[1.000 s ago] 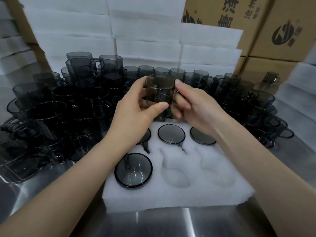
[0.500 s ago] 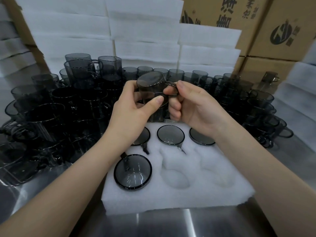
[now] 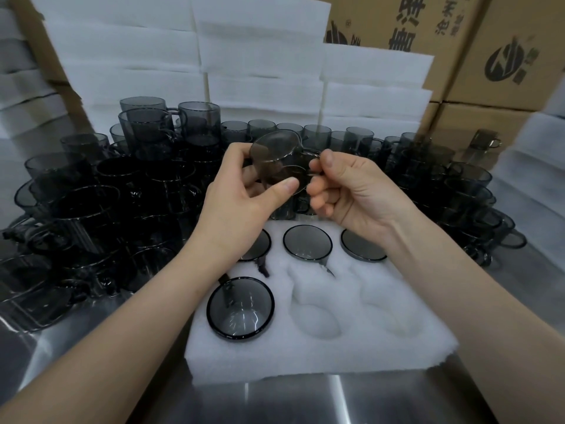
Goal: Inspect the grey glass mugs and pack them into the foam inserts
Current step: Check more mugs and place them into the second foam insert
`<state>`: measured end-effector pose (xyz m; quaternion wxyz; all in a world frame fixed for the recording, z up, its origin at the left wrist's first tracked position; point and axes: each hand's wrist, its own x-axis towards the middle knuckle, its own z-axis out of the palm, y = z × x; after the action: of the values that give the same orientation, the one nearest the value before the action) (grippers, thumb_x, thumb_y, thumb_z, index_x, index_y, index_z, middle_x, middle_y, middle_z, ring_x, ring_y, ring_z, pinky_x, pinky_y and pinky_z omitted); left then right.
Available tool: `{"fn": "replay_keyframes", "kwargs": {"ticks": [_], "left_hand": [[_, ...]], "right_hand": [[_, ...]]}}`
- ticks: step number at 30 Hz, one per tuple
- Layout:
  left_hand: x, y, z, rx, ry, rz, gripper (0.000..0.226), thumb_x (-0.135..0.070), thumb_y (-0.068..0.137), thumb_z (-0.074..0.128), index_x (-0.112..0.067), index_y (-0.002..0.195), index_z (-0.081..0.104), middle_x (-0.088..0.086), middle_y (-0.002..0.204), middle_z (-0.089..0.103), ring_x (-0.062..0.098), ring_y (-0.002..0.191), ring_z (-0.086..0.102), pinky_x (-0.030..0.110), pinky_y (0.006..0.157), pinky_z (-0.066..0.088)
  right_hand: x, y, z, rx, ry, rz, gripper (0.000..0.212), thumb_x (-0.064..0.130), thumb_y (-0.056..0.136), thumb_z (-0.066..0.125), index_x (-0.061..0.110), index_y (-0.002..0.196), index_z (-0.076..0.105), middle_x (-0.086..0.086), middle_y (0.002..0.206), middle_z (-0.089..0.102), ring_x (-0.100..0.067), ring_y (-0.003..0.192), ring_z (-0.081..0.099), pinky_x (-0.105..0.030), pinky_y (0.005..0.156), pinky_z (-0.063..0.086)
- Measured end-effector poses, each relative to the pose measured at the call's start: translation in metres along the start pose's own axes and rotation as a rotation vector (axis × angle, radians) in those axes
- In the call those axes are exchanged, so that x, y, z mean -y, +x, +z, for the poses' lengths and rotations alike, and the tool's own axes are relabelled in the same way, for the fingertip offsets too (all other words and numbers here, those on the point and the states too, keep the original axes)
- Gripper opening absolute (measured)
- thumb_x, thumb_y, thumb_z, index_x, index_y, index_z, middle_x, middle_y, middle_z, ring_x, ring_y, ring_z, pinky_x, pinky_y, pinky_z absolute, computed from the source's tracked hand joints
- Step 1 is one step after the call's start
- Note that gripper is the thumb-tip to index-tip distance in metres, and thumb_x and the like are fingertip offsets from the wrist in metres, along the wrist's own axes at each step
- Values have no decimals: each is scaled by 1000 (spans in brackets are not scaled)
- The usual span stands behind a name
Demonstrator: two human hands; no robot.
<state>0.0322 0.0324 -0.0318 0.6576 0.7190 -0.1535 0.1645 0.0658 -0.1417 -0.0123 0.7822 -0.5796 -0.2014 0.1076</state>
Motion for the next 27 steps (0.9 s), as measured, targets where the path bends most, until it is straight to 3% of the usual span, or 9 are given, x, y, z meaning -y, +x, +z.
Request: {"fn": "replay_keyframes", "kwargs": {"ticks": [5,7,10,14,17,20,22,24,27], "left_hand": [[1,-1,1,-74,30,15,45,-7,77,80,-20,106,48,0,100,72,12,86,72,26,81,56],[0,-1,1,-78,28,16,45,-11,76,81,-19,107,49,-1,98,72,12,87,71,25,80,55],[-3,-3,2,-32,31,2,41,-30,76,74,-24,110,52,-3,101,74,13,98,69,33,91,53],[-3,-3,1,23,60,6,51,-48,80,65,-29,124,47,-17,103,72,6,104,66,41,99,49],[-1,-2,2,77,63,12,68,-54,77,61,-24,135,44,-22,109,69,6,111,63,45,105,44],[2,-1,4,131,91,-13,81,-56,74,60,-25,146,37,-17,128,62,2,122,55,41,110,39],[2,-1,5,126,149,-2,85,-54,75,60,-26,150,31,-12,142,49,2,129,48,39,112,38],[-1,-3,5,73,241,71,76,-45,79,62,-27,147,35,-11,142,44,1,126,47,34,109,40],[-8,-8,5,14,362,224,63,-27,79,62,-20,140,46,-6,133,47,3,121,48,28,105,41]], "right_hand": [[-1,0,-1,-48,-16,-21,10,27,72,67,20,66,72,-4,62,70,-11,38,58,-16,40,41],[0,-1,-1,-33,-34,-58,12,28,77,69,19,78,63,-1,58,66,-12,35,50,-18,42,37],[-1,0,1,-64,-83,-82,21,38,85,63,19,89,56,2,55,54,-13,40,43,-23,46,34],[-2,2,5,-109,-167,-80,40,53,93,47,20,105,67,-3,80,56,-13,62,54,-25,56,47],[0,2,8,-90,-189,-30,37,47,98,44,23,115,67,-4,98,63,-13,79,60,-30,67,51],[1,2,11,-57,-172,22,35,30,100,49,17,131,56,-12,119,66,-28,100,63,-46,86,53],[2,0,13,-26,-150,77,52,38,95,50,7,137,47,-23,130,59,-42,111,59,-53,96,48],[2,-2,14,2,-137,85,58,40,93,52,0,134,45,-29,126,59,-48,105,61,-54,91,53],[-2,-5,16,-45,-214,-16,21,28,95,55,10,106,54,-10,91,69,-25,72,68,-42,66,59]]}}
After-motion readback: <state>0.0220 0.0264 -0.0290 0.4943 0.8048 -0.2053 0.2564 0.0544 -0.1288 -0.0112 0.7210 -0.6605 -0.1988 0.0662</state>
